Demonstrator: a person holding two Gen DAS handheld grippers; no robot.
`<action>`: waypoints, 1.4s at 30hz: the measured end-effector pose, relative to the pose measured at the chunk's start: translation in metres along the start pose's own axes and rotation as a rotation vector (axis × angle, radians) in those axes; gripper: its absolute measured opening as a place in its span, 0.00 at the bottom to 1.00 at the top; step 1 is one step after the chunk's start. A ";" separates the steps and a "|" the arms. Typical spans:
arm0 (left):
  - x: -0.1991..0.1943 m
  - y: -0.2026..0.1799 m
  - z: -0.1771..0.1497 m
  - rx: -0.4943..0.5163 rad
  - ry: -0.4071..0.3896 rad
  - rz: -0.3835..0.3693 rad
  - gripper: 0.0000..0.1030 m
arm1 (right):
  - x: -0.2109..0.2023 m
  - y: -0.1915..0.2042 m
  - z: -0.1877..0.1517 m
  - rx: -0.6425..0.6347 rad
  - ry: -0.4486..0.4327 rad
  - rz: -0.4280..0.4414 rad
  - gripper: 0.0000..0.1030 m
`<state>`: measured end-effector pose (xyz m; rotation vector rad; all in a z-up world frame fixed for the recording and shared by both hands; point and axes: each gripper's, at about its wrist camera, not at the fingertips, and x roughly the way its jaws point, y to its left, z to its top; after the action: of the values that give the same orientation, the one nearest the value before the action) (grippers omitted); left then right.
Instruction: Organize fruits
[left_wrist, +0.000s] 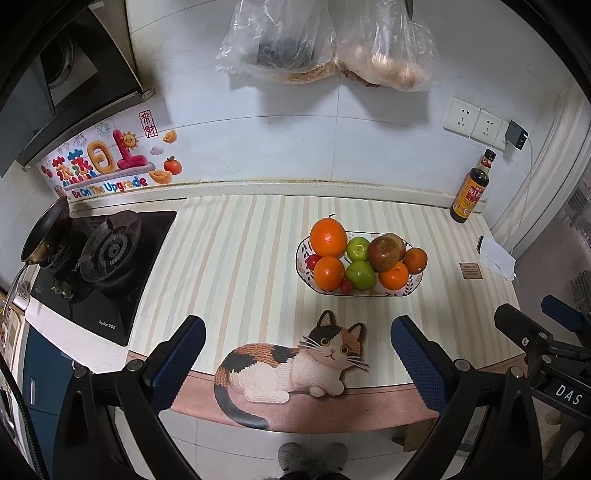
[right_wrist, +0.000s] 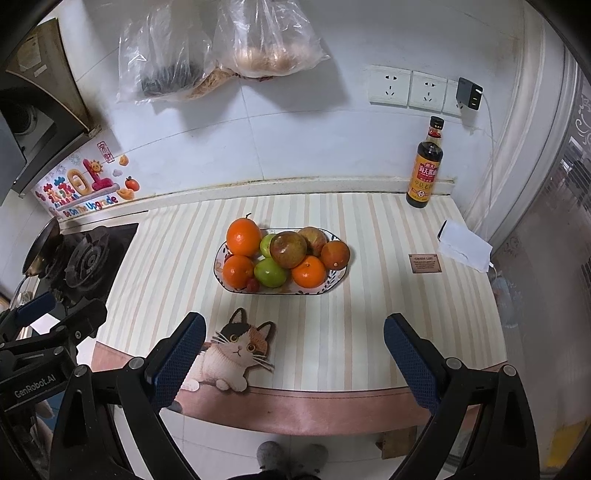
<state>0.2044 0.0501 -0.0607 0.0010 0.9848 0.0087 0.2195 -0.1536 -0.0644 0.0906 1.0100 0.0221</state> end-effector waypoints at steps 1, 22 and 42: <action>0.000 0.000 0.000 0.002 -0.001 -0.001 1.00 | 0.000 0.000 0.000 -0.001 0.000 -0.001 0.96; -0.003 -0.004 -0.002 0.003 -0.006 0.004 1.00 | 0.000 -0.001 0.001 0.004 -0.001 -0.008 0.96; -0.013 -0.004 -0.004 0.008 -0.038 0.027 1.00 | -0.007 -0.005 -0.006 0.031 -0.002 -0.031 0.96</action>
<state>0.1934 0.0463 -0.0521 0.0219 0.9464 0.0292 0.2103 -0.1582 -0.0621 0.1031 1.0094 -0.0215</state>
